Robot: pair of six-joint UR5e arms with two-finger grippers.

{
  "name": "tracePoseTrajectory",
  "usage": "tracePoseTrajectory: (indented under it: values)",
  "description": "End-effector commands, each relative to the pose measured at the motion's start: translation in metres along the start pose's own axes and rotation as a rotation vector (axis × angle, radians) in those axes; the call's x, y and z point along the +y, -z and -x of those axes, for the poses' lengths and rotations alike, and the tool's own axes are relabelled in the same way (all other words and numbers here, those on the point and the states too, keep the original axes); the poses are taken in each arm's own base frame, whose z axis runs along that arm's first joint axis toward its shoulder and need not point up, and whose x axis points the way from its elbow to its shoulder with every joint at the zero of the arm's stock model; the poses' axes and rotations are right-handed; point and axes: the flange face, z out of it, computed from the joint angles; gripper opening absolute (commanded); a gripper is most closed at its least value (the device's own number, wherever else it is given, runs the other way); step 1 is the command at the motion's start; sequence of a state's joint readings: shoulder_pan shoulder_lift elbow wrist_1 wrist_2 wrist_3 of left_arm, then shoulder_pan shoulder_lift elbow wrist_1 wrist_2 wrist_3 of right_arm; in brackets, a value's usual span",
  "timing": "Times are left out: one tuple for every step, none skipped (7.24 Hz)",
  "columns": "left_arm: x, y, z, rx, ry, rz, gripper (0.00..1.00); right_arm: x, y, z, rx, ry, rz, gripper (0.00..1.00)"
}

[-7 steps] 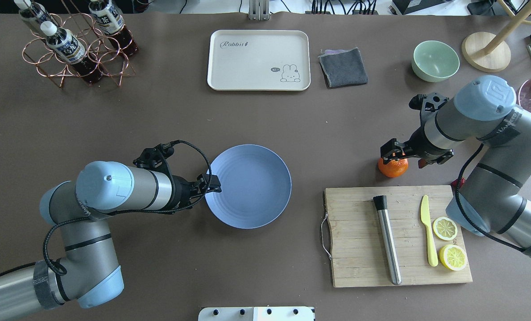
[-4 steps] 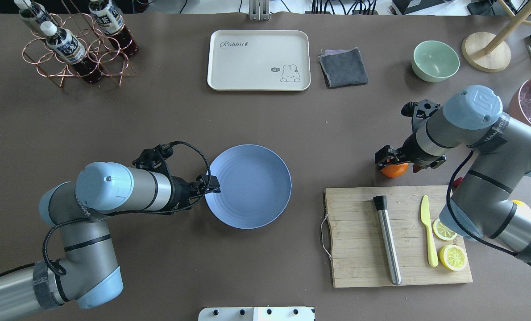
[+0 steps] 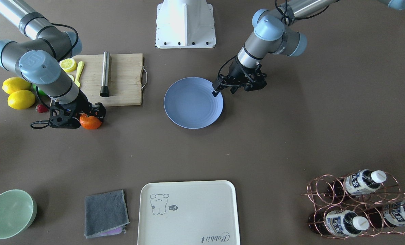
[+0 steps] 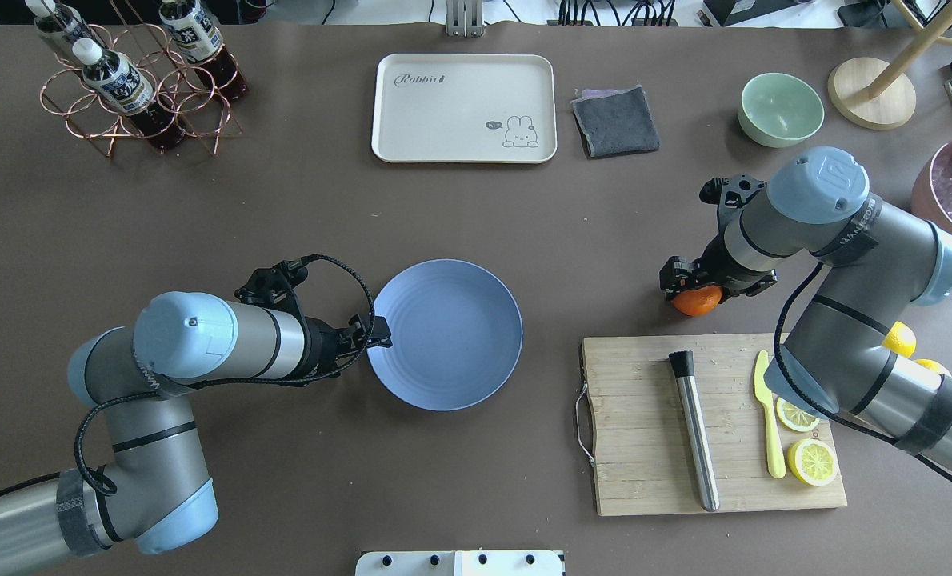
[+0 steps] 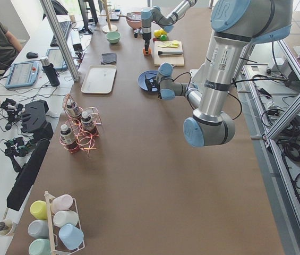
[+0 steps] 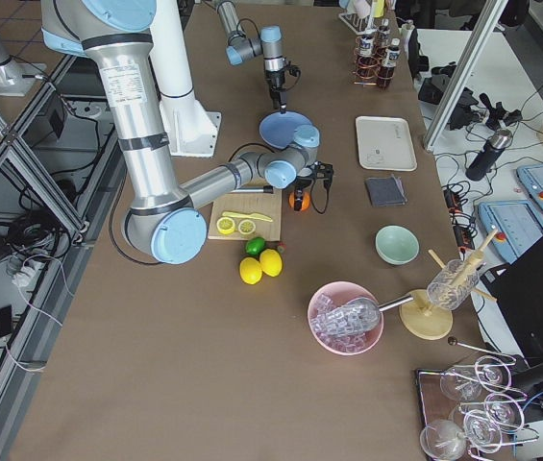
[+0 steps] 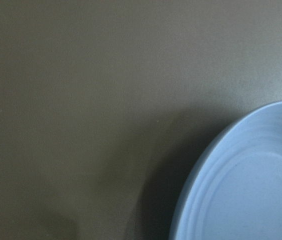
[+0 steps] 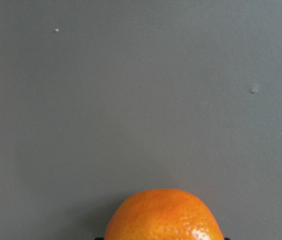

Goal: Pick orange to plate
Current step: 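Lift the tangerine with the right gripper and carry it toward the blue plate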

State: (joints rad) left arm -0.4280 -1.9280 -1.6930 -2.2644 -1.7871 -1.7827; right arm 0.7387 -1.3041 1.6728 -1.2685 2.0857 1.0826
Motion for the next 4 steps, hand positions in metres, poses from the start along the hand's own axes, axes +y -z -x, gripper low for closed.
tracePoseTrajectory:
  values:
    - [0.001, 0.002, -0.002, 0.006, -0.002, 0.001, 0.97, 0.006, 0.051, 0.033, -0.057, 0.013, -0.028, 0.00]
    - [-0.003, 0.005, 0.000, 0.007, 0.001, -0.006, 0.97, 0.016, 0.080, 0.077, -0.062, 0.007, -0.021, 0.00]
    - [-0.010, 0.020, 0.015, 0.004, -0.002, -0.016, 0.97, 0.046, 0.078, 0.137, -0.088, -0.050, -0.007, 0.00]
    - [-0.027, 0.053, 0.037, 0.004, -0.034, -0.034, 0.97, 0.077, 0.073, 0.194, -0.111, -0.086, -0.026, 0.00]
